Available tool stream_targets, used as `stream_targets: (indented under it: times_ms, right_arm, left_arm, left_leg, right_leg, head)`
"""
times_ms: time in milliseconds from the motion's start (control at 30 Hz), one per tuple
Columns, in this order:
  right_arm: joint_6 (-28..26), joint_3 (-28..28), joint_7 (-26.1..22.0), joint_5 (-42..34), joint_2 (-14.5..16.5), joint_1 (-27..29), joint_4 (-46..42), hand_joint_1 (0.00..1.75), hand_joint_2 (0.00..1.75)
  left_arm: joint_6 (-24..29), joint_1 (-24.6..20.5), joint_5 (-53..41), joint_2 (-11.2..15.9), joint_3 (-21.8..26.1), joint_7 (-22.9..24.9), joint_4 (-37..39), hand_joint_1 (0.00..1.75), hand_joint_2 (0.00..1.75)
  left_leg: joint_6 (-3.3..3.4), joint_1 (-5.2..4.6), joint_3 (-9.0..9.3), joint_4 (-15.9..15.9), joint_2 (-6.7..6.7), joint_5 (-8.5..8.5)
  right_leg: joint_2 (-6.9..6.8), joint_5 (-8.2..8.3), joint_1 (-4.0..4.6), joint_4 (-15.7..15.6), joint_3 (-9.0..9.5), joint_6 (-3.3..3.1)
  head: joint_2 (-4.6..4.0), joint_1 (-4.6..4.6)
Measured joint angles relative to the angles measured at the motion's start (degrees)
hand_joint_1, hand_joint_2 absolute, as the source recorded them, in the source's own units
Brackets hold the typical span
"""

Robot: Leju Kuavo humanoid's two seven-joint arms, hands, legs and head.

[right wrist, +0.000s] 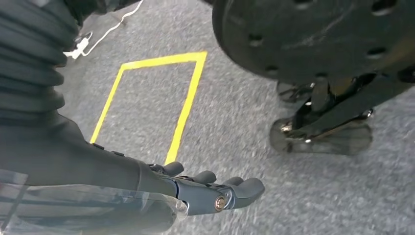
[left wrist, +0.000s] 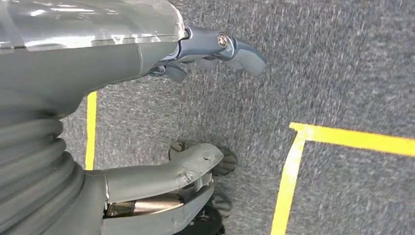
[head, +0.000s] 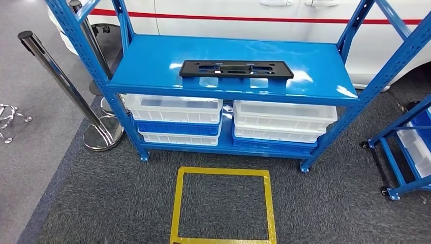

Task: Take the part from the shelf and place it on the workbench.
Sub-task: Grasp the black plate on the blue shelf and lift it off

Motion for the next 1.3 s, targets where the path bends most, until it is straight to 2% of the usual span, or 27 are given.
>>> stream_targets:
  times_ms: [33, 67, 100, 133, 200, 233, 300, 400, 433, 500, 533, 567, 600, 633, 700, 733, 800, 867, 933, 967, 1067, 1100, 1133, 1167, 1233, 1267, 1300]
  right_arm:
    - [-0.05, 1.03, -0.38, -1.30, 0.00, -0.24, 0.08, 0.00, 0.00]
    - [-0.10, 2.09, -0.77, -2.61, 0.00, -0.46, 0.19, 0.00, 0.00]
    - [-0.16, 3.14, -1.17, -3.91, 0.00, -0.73, 0.28, 0.00, 0.00]
    - [-0.24, 4.17, -1.58, -5.20, 0.00, -1.03, 0.37, 0.00, 0.00]
    - [-0.40, 6.38, -2.45, -7.99, 0.00, -1.69, 0.55, 0.00, 0.00]
    - [-0.48, 7.53, -2.90, -9.44, 0.00, -2.07, 0.67, 0.00, 0.00]
    - [-0.52, 9.76, -3.79, -12.20, 0.05, -2.86, 0.84, 0.00, 0.00]
    - [-0.52, 12.87, -5.04, -16.11, 0.24, -3.81, 1.01, 0.00, 0.00]
    - [-0.54, 13.94, -5.47, -17.46, 0.28, -4.13, 1.11, 0.00, 0.00]
    - [-0.55, 16.06, -6.36, -20.18, 0.33, -4.78, 1.33, 0.00, 0.00]
    - [-0.56, 17.15, -6.82, -21.59, 0.33, -5.08, 1.46, 0.00, 0.00]
    - [-0.56, 18.22, -7.26, -22.96, 0.33, -5.35, 1.57, 0.00, 0.00]
    - [-0.56, 19.28, -7.69, -24.29, 0.34, -5.65, 1.68, 0.00, 0.00]
    - [-0.56, 20.35, -8.13, -25.64, 0.36, -5.96, 1.77, 0.00, 0.00]
    - [-0.56, 22.43, -9.08, -28.31, 0.43, -6.61, 1.86, 0.00, 0.00]
    - [-0.56, 23.44, -9.57, -29.63, 0.49, -6.95, 1.89, 0.00, 0.00]
    - [-0.55, 25.49, -10.62, -32.23, 0.60, -7.61, 2.05, 0.00, 0.87]
    - [-0.54, 27.62, -11.87, -34.88, 0.69, -8.28, 2.24, 0.00, 1.75]
    - [-0.54, 29.54, -13.37, -37.40, 0.73, -8.94, 2.42, 0.00, 1.75]
    - [-0.52, 30.42, -14.27, -38.71, 0.73, -9.29, 2.54, 0.00, 1.75]
    - [-0.40, 32.42, -17.35, -42.42, 0.72, -10.26, 2.87, 0.00, 1.75]
    - [-0.32, 32.90, -18.51, -43.49, 0.72, -10.62, 2.96, 0.00, 1.75]
    - [-0.23, 33.35, -19.84, -44.56, 0.68, -11.02, 3.07, 0.00, 1.75]
    - [-0.17, 33.77, -21.31, -45.61, 0.63, -11.52, 3.20, 0.00, 1.75]
    - [-0.17, 34.48, -24.28, -47.53, 0.46, -12.58, 3.45, 0.00, 1.75]
    - [-0.18, 34.79, -25.61, -48.32, 0.40, -13.09, 3.55, 0.00, 1.75]
    - [-0.19, 35.05, -26.64, -48.94, 0.37, -13.47, 3.62, 0.00, 1.75]
  left_arm:
    - [0.04, -0.08, -0.76, -0.21, 1.04, -0.34, 0.31, 0.00, 1.75]
    - [0.09, -0.12, -1.51, -0.45, 2.12, -0.69, 0.64, 0.00, 1.75]
    - [0.13, -0.14, -2.27, -0.71, 3.18, -1.03, 0.99, 0.00, 1.75]
    - [0.18, -0.17, -3.02, -0.96, 4.19, -1.37, 1.32, 0.00, 1.75]
    - [0.29, -0.32, -4.66, -1.52, 6.30, -2.12, 1.93, 0.00, 1.75]
    - [0.38, -0.46, -5.48, -1.80, 7.40, -2.52, 2.23, 0.00, 1.75]
    - [0.62, -0.82, -7.07, -2.21, 9.58, -3.27, 2.83, 0.00, 1.75]
    - [0.89, -1.26, -9.41, -2.77, 12.73, -4.33, 3.67, 0.00, 1.75]
    - [0.97, -1.37, -10.22, -2.98, 13.77, -4.69, 3.98, 0.00, 1.75]
    - [1.14, -1.55, -11.81, -3.42, 15.84, -5.40, 4.69, 0.00, 0.87]
    - [1.21, -1.61, -12.60, -3.64, 16.90, -5.76, 5.07, 0.00, 0.87]
    - [1.28, -1.64, -13.39, -3.86, 17.95, -6.10, 5.45, 0.00, 0.87]
    - [1.36, -1.65, -14.19, -4.06, 19.04, -6.44, 5.82, 0.00, 1.31]
    - [1.44, -1.69, -14.98, -4.26, 20.10, -6.80, 6.17, 0.00, 1.75]
    - [1.58, -1.88, -16.52, -4.62, 22.27, -7.60, 6.76, 0.00, 1.75]
    - [1.61, -2.04, -17.25, -4.80, 23.26, -8.05, 7.02, 0.00, 1.75]
    - [1.62, -2.37, -18.77, -5.20, 25.29, -8.99, 7.57, 0.00, 1.75]
    - [1.54, -2.52, -20.33, -5.63, 27.29, -10.01, 8.13, 0.00, 1.75]
    - [1.22, -2.60, -21.85, -6.00, 29.11, -11.07, 8.66, 0.00, 1.75]
    - [0.95, -2.67, -22.66, -6.11, 29.97, -11.63, 8.92, 0.00, 1.75]
    - [-0.02, -2.83, -25.16, -6.20, 32.27, -13.24, 9.63, 0.00, 1.75]
    - [-0.25, -2.84, -25.98, -6.28, 32.88, -13.77, 9.83, 0.00, 1.75]
    - [-0.38, -2.86, -26.83, -6.43, 33.45, -14.35, 10.01, 0.00, 1.75]
    - [-0.40, -2.90, -27.69, -6.68, 33.95, -14.96, 10.20, 0.00, 1.75]
    - [-0.09, -3.04, -29.34, -7.29, 34.82, -16.19, 10.50, 0.00, 1.75]
    - [0.13, -3.10, -30.04, -7.52, 35.18, -16.72, 10.64, 0.00, 1.75]
    - [0.37, -3.16, -30.59, -7.69, 35.48, -17.15, 10.75, 0.00, 1.75]
  left_leg:
    - [0.12, -0.07, -0.04, 0.03, 0.02, 0.00]
    - [0.17, -0.14, -0.04, 0.07, 0.02, -0.03]
    - [0.17, -0.18, 0.00, 0.12, 0.01, -0.10]
    - [0.12, -0.17, 0.08, 0.20, -0.02, -0.19]
    - [-0.20, -0.14, 0.21, 0.55, -0.09, -0.53]
    - [-0.49, -0.22, 0.13, 0.91, -0.13, -0.79]
    - [-1.09, -0.38, -0.14, 1.42, -0.16, -1.15]
    - [-1.96, -0.26, -0.30, 1.94, -0.14, -1.70]
    - [-2.28, -0.15, -0.77, 3.17, -0.15, -2.61]
    - [-2.84, 0.12, -3.35, 8.90, -0.17, -6.00]
    - [-3.05, 0.26, -5.14, 12.66, -0.16, -7.77]
    - [-3.19, 0.38, -6.59, 15.67, -0.16, -8.79]
    - [-3.24, 0.44, -7.29, 17.04, -0.15, -8.74]
    - [-3.21, 0.48, -6.94, 16.13, -0.15, -7.52]
    - [-2.84, 0.49, -3.91, 9.30, -0.15, -3.41]
    - [-2.60, 0.36, -2.29, 5.63, -0.16, -1.92]
    - [-2.11, 0.05, -0.77, 1.86, -0.18, -0.91]
    - [-1.58, -0.12, -0.68, 1.34, -0.25, -0.76]
    - [-0.85, 0.00, -0.39, 0.55, -0.17, -0.21]
    - [-0.46, 0.11, -0.26, 0.16, -0.11, 0.06]
    - [0.04, 0.01, -0.31, 0.00, 0.01, 0.19]
    - [0.07, -0.02, -0.30, 0.05, 0.02, 0.15]
    - [0.06, -0.01, -0.27, 0.13, 0.01, 0.09]
    - [-0.01, 0.01, -0.22, 0.30, -0.02, -0.02]
    - [-0.48, -0.08, -0.33, 1.02, -0.08, -0.48]
    - [-0.80, -0.17, -0.51, 1.45, -0.11, -0.73]
    - [-1.11, -0.25, -0.70, 1.78, -0.12, -0.91]
  right_leg:
    - [0.01, -1.58, -0.01, 3.68, -1.83, 0.05]
    - [0.01, -2.29, -0.02, 6.43, -3.23, 0.11]
    - [0.01, -1.90, -0.04, 7.45, -3.86, 0.16]
    - [0.00, -0.44, -0.07, 6.29, -3.44, 0.19]
    - [-0.02, 3.62, -0.12, -0.54, -0.42, 0.05]
    - [0.00, 4.91, -0.06, -3.79, 0.99, -0.10]
    - [0.10, 5.51, 0.09, -6.84, 2.20, -0.48]
    - [0.11, 5.60, 0.10, -7.25, 2.36, -1.32]
    - [0.03, 5.70, 0.01, -7.41, 2.42, -1.64]
    - [-0.12, 5.78, -0.03, -7.55, 2.42, -2.04]
    - [-0.16, 5.77, 0.02, -7.54, 2.39, -2.18]
    - [-0.17, 5.74, 0.08, -7.53, 2.40, -2.23]
    - [-0.15, 5.71, 0.11, -7.52, 2.43, -2.27]
    - [-0.10, 5.69, 0.12, -7.51, 2.51, -2.27]
    - [-0.02, 5.60, 0.11, -7.51, 2.71, -2.16]
    - [0.00, 5.53, 0.18, -7.48, 2.75, -2.01]
    - [-0.01, 5.52, 0.26, -7.48, 2.68, -1.53]
    - [-0.01, 5.63, 0.22, -7.65, 2.65, -0.86]
    - [0.00, 4.81, 0.13, -6.76, 2.32, -0.33]
    - [0.01, 3.49, 0.13, -4.85, 1.48, -0.17]
    - [0.02, -1.53, 0.00, 5.29, -3.35, 0.07]
    - [0.01, -1.81, -0.05, 7.33, -4.40, 0.17]
    - [0.00, -0.94, -0.14, 7.35, -4.49, 0.28]
    - [-0.01, 0.92, -0.27, 5.20, -3.54, 0.38]
    - [-0.01, 4.68, -0.47, -2.00, -0.26, 0.45]
    - [0.02, 5.61, -0.47, -4.68, 0.88, 0.32]
    - [0.06, 5.81, -0.39, -6.05, 1.39, 0.13]
  head:
    - [0.00, 0.00]
    - [0.00, 0.00]
    - [0.00, 0.00]
    - [0.00, 0.01]
    - [0.00, 0.01]
    - [0.00, -0.01]
    - [0.00, -0.02]
    - [0.00, -0.02]
    - [0.00, -0.02]
    - [0.00, -0.03]
    - [0.00, -0.03]
    - [0.00, -0.03]
    - [0.00, -0.03]
    - [0.00, -0.04]
    - [0.00, -0.04]
    - [0.00, -0.04]
    - [0.00, -0.04]
    - [0.00, -0.03]
    - [0.00, 0.00]
    - [0.00, 0.00]
    - [0.00, -0.01]
    - [0.00, 0.00]
    - [0.00, -0.01]
    - [0.00, 0.00]
    - [0.00, 0.01]
    - [0.00, 0.00]
    - [0.00, -0.01]
